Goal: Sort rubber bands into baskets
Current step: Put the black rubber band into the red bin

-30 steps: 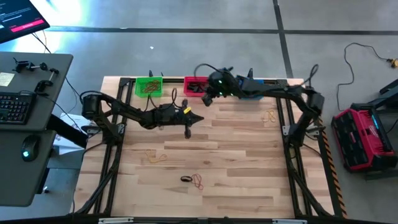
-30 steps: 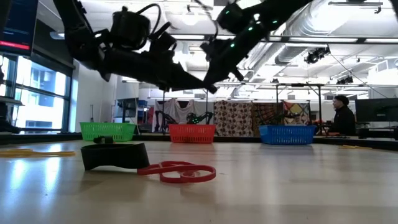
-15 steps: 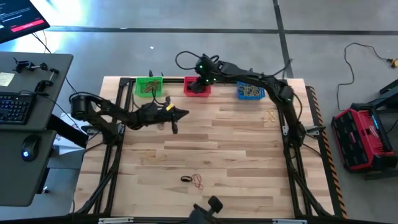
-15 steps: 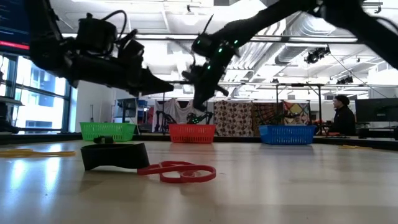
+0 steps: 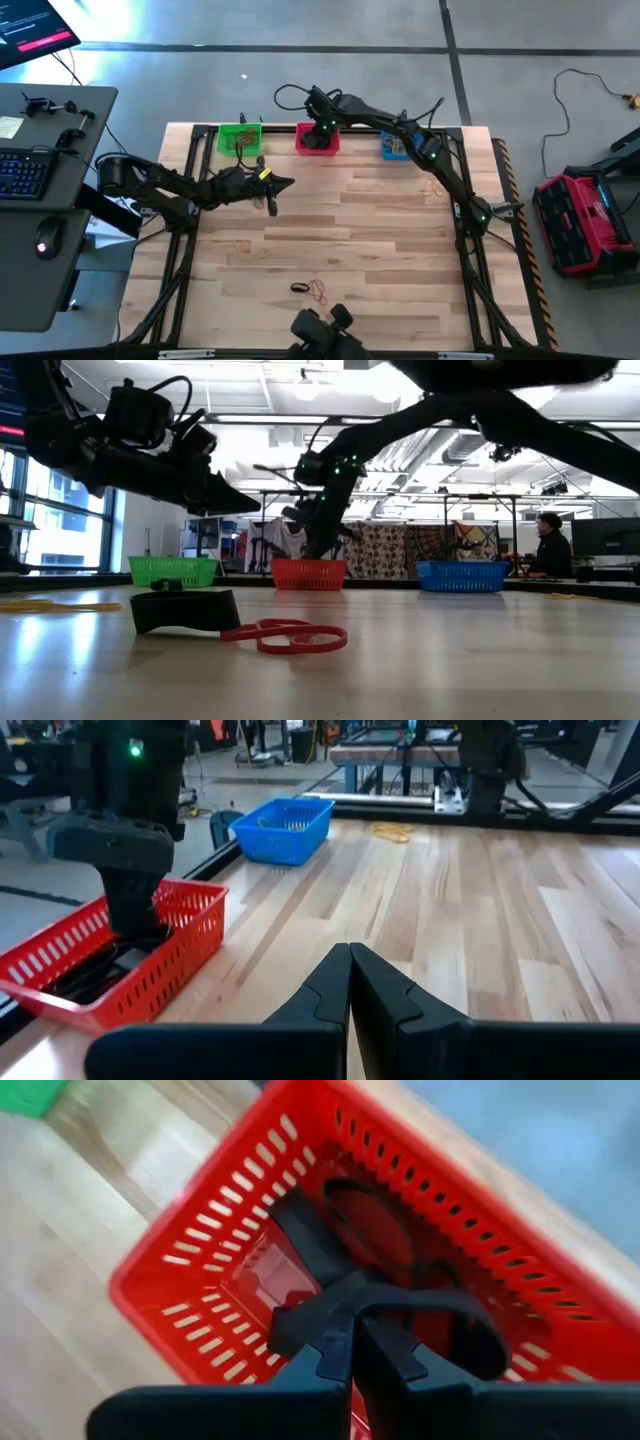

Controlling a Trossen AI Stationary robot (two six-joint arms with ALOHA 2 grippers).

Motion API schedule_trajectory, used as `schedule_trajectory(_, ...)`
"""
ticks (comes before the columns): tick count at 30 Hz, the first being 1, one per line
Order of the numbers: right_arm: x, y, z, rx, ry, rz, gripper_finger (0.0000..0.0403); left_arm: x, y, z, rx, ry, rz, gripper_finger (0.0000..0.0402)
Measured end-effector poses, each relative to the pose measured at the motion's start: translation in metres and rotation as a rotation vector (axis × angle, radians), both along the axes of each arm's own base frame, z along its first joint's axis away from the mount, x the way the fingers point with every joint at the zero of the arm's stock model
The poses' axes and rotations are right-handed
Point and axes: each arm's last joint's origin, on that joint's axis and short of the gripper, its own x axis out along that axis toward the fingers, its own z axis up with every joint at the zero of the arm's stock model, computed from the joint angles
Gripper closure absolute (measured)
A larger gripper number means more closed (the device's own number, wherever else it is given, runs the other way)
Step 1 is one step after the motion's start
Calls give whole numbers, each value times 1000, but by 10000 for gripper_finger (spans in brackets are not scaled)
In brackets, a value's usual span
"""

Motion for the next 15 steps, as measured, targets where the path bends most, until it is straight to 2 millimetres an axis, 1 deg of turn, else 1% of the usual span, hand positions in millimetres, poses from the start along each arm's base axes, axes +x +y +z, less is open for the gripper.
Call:
schedule_trajectory(3,1,-1,-8,22,6,6,403,0,-1,-1,-4,8,-6,401)
schedule_trajectory(8,0,0,-10,33,20,3,398,0,-2,-1,-2,7,-8,401)
schedule_trajectory(11,0,-1,-11,34,22,1,382,0,-2,-1,-3,12,-8,401)
schedule_trajectory(15,0,0,-11,27,29,20,344,0,-3,-3,-14,31,-27,401)
